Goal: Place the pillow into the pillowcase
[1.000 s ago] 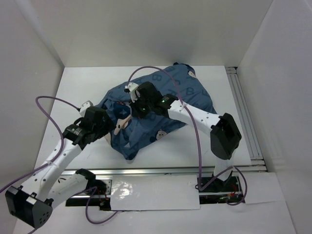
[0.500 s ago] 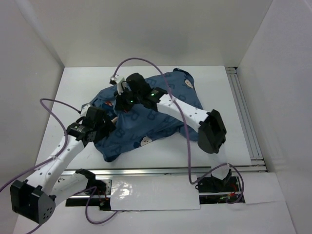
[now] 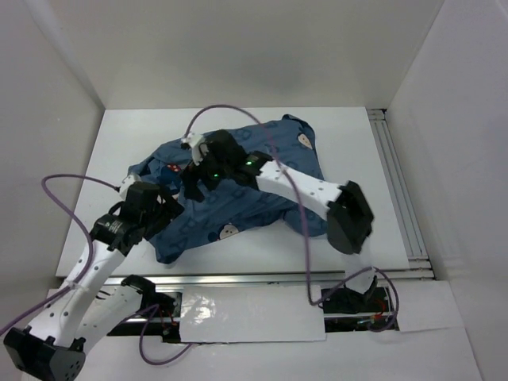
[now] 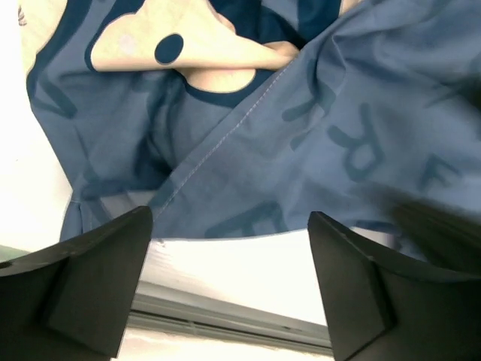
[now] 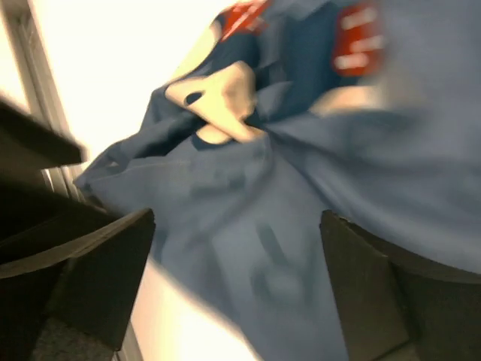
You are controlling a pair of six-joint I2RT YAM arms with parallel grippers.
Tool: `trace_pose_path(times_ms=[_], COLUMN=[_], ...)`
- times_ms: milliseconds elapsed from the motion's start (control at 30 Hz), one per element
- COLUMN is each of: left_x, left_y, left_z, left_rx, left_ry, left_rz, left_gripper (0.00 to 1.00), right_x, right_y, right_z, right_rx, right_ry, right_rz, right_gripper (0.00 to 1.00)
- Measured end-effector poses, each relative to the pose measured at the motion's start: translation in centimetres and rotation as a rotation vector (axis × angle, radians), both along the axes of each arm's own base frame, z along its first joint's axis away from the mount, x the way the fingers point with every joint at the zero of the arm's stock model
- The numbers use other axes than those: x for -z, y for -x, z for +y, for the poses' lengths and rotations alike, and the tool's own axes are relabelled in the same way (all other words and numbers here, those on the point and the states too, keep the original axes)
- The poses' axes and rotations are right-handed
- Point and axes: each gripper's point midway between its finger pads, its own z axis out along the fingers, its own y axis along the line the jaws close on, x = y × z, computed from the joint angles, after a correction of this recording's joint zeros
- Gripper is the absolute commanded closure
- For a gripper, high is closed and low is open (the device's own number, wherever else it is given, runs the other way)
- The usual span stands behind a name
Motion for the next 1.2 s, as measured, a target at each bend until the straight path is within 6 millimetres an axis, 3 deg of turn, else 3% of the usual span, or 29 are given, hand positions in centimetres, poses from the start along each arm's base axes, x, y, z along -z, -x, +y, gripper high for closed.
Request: trace_pose_path(times_ms=[133, 200, 267, 367, 500, 533, 600, 633, 667, 700, 800, 967, 1067, 1100, 1133, 1200], left_x=[1.7, 2.6, 3.2, 3.8, 4.5, 4.8, 5.9, 6.6, 7.3, 7.9, 8.0, 7.3, 6.1, 5.7, 5.3, 4.9], left_y=[-1.4, -2.2, -3.5, -6.1, -9.7, -10.5, -11.9, -12.1, -12.5, -12.7, -13.2, -12.9, -12.5, -12.4, -12.3, -12.1], left_z=[-0.8, -1.4, -2.0, -2.8, -3.8, -4.0, -4.4, -4.3, -4.4, -4.4, -4.7, -4.5, -4.3, -4.2, -4.1, -3.8], left_rx=[0.045, 0.072, 0.090, 0.111, 0.140, 0.143, 0.148, 0.161, 0.159, 0.158, 0.165, 0.160, 0.156, 0.154, 0.153, 0.149], left_ry=[-0.027, -0.041, -0.054, -0.077, -0.109, -0.115, -0.127, -0.146, -0.150, -0.152, -0.152, -0.146, -0.134, -0.133, -0.134, -0.135], left_rz=[0.061, 0.102, 0.144, 0.173, 0.199, 0.212, 0.241, 0.265, 0.285, 0.304, 0.314, 0.287, 0.241, 0.226, 0.214, 0.202], left_gripper=[0.01, 0.01, 0.01, 0.01, 0.02, 0.10, 0.47, 0.90, 0.90, 1.00, 1.00, 1.00, 1.00, 1.00, 1.00, 1.00], right_x=[-9.8, -13.4, -14.6, -12.7, -5.3, -3.4, -0.4, 0.6, 1.1, 1.7, 2.4, 4.4, 5.8, 6.2, 6.4, 6.4], right_y=[-1.2, -2.2, -3.8, -7.2, -10.4, -10.6, -10.6, -10.7, -10.7, -10.7, -11.3, -13.1, -13.9, -14.2, -14.4, -14.7], right_z=[-5.9, -9.6, -13.2, -19.5, -27.8, -29.9, -33.7, -35.2, -36.0, -37.0, -38.2, -36.4, -35.2, -35.0, -34.8, -34.3], right_rx=[0.183, 0.294, 0.407, 0.613, 0.849, 0.905, 0.995, 1.029, 1.048, 1.062, 1.057, 0.949, 0.899, 0.887, 0.881, 0.864], right_ry=[-0.112, -0.164, -0.189, -0.169, -0.056, -0.022, 0.024, 0.038, 0.045, 0.051, 0.066, 0.084, 0.100, 0.108, 0.111, 0.111], right_rz=[-0.174, -0.227, -0.243, -0.200, -0.054, -0.010, 0.062, 0.083, 0.095, 0.108, 0.112, 0.144, 0.170, 0.172, 0.174, 0.170], right_gripper=[0.00, 0.00, 0.00, 0.00, 0.05, 0.07, 0.08, 0.12, 0.12, 0.16, 0.27, 0.35, 0.54, 0.87, 1.00, 1.00])
